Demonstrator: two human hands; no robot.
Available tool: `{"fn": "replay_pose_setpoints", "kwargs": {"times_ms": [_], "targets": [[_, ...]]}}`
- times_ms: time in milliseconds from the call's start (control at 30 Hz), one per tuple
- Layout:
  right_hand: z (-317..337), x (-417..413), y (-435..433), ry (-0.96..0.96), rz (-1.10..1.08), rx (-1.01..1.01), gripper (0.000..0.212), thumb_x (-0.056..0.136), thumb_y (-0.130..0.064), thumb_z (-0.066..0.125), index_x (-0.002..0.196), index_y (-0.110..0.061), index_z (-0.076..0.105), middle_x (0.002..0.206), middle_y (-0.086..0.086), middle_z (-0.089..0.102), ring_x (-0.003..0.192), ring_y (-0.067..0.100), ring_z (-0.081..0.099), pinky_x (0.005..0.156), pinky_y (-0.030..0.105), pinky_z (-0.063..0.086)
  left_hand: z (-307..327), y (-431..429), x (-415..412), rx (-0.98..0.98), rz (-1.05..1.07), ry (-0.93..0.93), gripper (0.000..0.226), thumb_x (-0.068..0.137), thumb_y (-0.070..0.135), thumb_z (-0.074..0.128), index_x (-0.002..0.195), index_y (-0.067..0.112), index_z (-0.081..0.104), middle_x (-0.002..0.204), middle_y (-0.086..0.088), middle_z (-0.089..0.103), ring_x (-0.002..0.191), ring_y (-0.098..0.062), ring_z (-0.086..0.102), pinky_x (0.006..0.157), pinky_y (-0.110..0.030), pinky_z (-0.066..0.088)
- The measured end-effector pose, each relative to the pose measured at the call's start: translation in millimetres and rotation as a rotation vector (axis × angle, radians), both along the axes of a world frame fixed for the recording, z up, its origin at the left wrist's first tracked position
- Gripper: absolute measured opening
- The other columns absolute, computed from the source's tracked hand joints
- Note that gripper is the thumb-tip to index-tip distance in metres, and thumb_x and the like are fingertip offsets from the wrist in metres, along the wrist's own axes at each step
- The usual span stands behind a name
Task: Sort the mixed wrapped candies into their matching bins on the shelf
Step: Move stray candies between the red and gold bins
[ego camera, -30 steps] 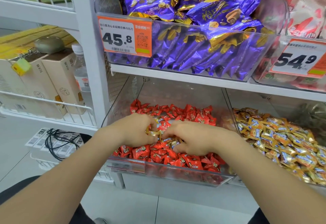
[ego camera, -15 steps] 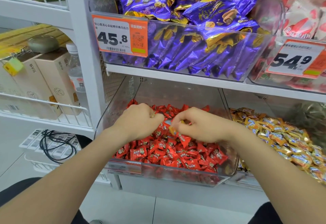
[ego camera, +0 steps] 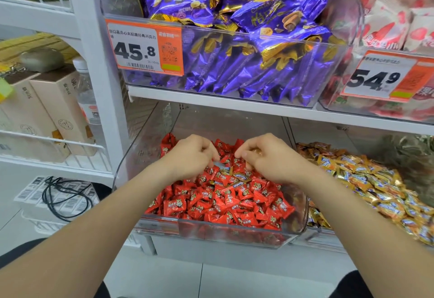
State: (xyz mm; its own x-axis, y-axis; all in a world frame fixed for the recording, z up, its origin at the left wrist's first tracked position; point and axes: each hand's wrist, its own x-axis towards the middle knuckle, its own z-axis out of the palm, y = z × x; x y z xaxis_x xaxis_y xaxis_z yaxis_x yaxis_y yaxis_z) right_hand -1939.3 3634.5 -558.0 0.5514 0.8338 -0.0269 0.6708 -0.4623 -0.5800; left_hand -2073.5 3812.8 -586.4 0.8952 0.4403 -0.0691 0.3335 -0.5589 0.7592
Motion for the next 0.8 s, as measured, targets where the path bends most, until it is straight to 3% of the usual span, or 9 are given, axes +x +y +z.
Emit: {"fn": "replay_pose_setpoints", "kwargs": {"times_ms": [67,133,233,300,400,500,633,700,800], "targets": [[-2.3,1.6,2.6,-0.138,0.019,-0.077,0.021,0.105,-0.035,0.06,0.099,-0.03,0.079,0.071,-0.009,0.071,0.06,0.0,0.062,0.061,0.022,0.052,-5.8,3.0,5.1,0.164,-0.127,0.005,0.018,0.104,0.026,0.054,0.097,0.031,0.07,0.071,0.003,0.069,0.063,-0.02,0.065,0.055,-0.039,0.051],[-5.4,4.0,5.5,-0.262,0.038,-0.201,0.028,0.098,-0.057,0.064,0.096,-0.032,0.078,0.077,-0.011,0.068,0.081,0.009,0.067,0.077,0.035,0.058,-9.8,1.5,6.8,0.292,-0.251,0.032,0.012,0.099,0.039,0.067,0.11,0.035,0.069,0.064,0.011,0.06,0.059,-0.005,0.055,0.057,-0.026,0.039],[-9.1,5.2,9.5,-0.304,0.098,-0.414,0.043,0.081,-0.073,0.074,0.1,-0.034,0.075,0.095,-0.009,0.066,0.103,0.019,0.063,0.089,0.041,0.056,-15.6,3.0,9.5,0.445,-0.433,0.181,0.054,0.086,0.045,0.082,0.135,0.037,0.062,0.103,0.018,0.065,0.094,-0.005,0.056,0.083,-0.025,0.043],[-10.6,4.7,10.7,-0.283,0.174,-0.519,0.059,0.072,-0.075,0.08,0.112,-0.032,0.074,0.108,-0.005,0.065,0.111,0.02,0.059,0.096,0.044,0.055,-20.0,6.4,11.9,0.511,-0.46,0.243,0.061,0.081,0.048,0.086,0.135,0.037,0.062,0.129,0.01,0.063,0.122,-0.017,0.054,0.101,-0.032,0.044],[-13.3,3.7,14.1,-0.291,0.242,-0.584,0.068,0.071,-0.072,0.083,0.123,-0.031,0.072,0.114,-0.005,0.064,0.11,0.018,0.055,0.1,0.043,0.054,-20.8,9.0,12.1,0.568,-0.452,0.267,0.053,0.08,0.049,0.086,0.127,0.034,0.066,0.112,0.007,0.053,0.12,-0.021,0.053,0.1,-0.034,0.045],[-20.1,3.4,19.4,-0.294,0.224,-0.509,0.049,0.076,-0.066,0.081,0.111,-0.032,0.075,0.107,-0.006,0.069,0.102,0.018,0.062,0.094,0.042,0.057,-21.8,10.7,10.5,0.57,-0.458,0.286,0.047,0.089,0.047,0.078,0.129,0.027,0.065,0.117,-0.001,0.056,0.123,-0.024,0.053,0.1,-0.036,0.046],[-21.6,5.7,17.4,-0.202,0.217,-0.396,0.028,0.084,-0.054,0.08,0.098,-0.029,0.077,0.089,-0.011,0.069,0.086,0.011,0.064,0.087,0.038,0.057,-20.4,10.5,6.8,0.563,-0.462,0.254,0.035,0.098,0.042,0.069,0.126,0.022,0.065,0.099,0.003,0.046,0.113,-0.021,0.051,0.096,-0.031,0.041],[-20.5,6.3,14.3,-0.178,0.229,-0.387,0.03,0.085,-0.055,0.08,0.103,-0.03,0.077,0.087,-0.016,0.063,0.085,0.005,0.058,0.088,0.033,0.053,-20.0,9.9,5.0,0.566,-0.456,0.267,0.026,0.099,0.038,0.066,0.114,0.017,0.066,0.097,0.001,0.051,0.105,-0.02,0.052,0.093,-0.031,0.043],[-20.9,4.0,13.7,-0.181,0.25,-0.353,0.026,0.09,-0.051,0.078,0.101,-0.027,0.077,0.079,-0.014,0.062,0.077,0.003,0.056,0.081,0.031,0.048,-23.5,13.2,2.6,0.541,-0.423,0.263,0.028,0.095,0.042,0.066,0.091,0.015,0.062,0.087,-0.003,0.06,0.086,-0.021,0.056,0.083,-0.045,0.052]]}}
